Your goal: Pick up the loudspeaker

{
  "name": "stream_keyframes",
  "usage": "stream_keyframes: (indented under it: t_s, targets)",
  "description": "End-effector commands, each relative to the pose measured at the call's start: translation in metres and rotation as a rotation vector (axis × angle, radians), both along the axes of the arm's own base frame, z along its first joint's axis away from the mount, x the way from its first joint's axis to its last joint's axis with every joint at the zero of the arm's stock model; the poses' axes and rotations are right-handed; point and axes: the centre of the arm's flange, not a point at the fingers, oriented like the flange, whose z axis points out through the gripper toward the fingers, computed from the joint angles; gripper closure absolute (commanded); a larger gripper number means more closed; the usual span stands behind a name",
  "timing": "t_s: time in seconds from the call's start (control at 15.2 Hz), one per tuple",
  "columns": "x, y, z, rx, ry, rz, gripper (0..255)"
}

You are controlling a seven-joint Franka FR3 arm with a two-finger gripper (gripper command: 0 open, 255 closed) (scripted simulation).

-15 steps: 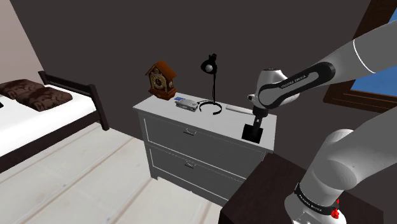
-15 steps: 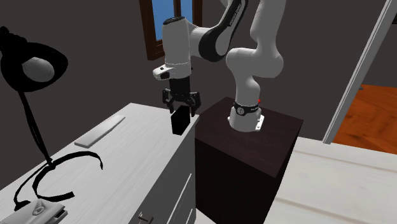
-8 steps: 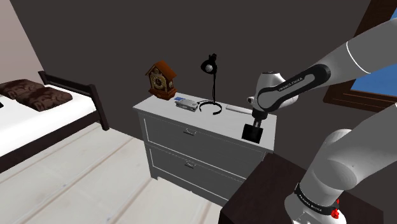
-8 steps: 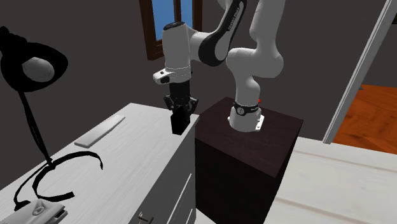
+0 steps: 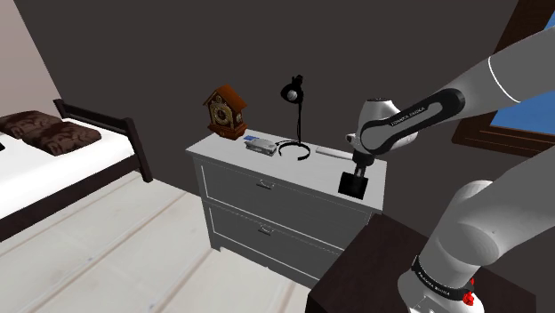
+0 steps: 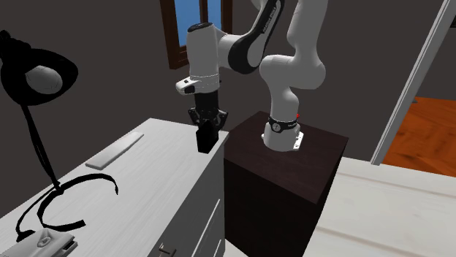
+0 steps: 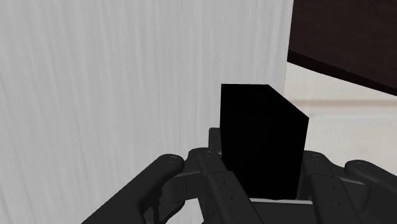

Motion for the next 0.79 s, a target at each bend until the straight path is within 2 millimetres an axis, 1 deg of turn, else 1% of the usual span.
stream_keyframes:
  t_s: [0.0, 0.73]
  targets:
    - [0.000, 0.000, 0.009, 0.000, 0.000, 0.000, 255]
    - [0.000, 0.000, 0.067, 0.000, 0.000, 0.000, 255]
